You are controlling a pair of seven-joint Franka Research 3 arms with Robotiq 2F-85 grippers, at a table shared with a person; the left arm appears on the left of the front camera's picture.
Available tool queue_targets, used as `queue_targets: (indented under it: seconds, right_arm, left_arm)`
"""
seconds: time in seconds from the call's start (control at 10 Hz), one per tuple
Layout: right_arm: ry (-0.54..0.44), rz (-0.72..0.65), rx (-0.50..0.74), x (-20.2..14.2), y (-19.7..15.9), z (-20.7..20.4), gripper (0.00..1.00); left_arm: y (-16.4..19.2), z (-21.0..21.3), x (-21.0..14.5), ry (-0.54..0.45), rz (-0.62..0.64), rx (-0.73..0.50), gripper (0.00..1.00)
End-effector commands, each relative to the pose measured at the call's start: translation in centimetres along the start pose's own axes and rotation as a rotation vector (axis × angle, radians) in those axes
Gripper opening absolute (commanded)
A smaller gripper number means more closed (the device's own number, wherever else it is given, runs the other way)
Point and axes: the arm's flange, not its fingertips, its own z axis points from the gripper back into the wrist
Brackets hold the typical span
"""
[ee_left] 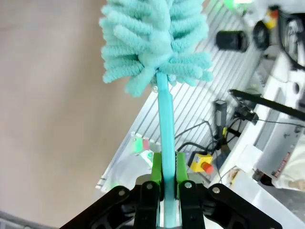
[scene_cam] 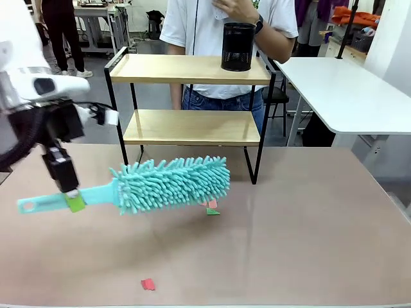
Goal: Clean the shelf.
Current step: Clean the remaining tier of the Shelf with the Duster once objects are removed.
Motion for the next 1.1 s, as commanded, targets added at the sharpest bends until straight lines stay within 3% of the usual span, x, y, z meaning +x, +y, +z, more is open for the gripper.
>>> queue_targets:
  seconds: [0.0,0.1,0.3,0.5,0.6,0.7,1.0]
  right_arm:
    - [-0.013,0.026,0.019,0.2,0.1,-0.1,1.0]
    - [-0.013,0.026,0.019,0.2,0.1,-0.1,1.0]
    - [-0.013,0.026,0.019,0.2,0.1,-0.1,1.0]
    - [-0.013,0.026,0.019,0.2,0.1,-0.1,1.0]
    - [-0.013,0.026,0.019,0.2,0.1,-0.1,1.0]
    - [-0.013,0.026,0.019,0.2,0.1,-0.1,1.0]
    - [-0.013,0.026,0.019,0.2,0.1,-0.1,1.0]
  left_arm:
    - [1.3,6.5,-7.7,-0.146,-0.082,-0.144,0.12]
    - [2.6,9.4,-11.8,-0.24,-0.09,-0.187,0.12]
    - [7.2,13.6,-18.7,-0.499,0.099,-0.216,0.12]
    - [11.9,14.8,-23.9,-0.716,0.242,-0.388,0.12]
    - [14.5,14.6,-24.9,-0.803,0.409,-0.47,0.12]
    - [17.6,13.9,-24.7,-0.808,0.61,-0.551,0.12]
    - [21.0,11.5,-20.1,-0.893,0.895,-0.5,0.12]
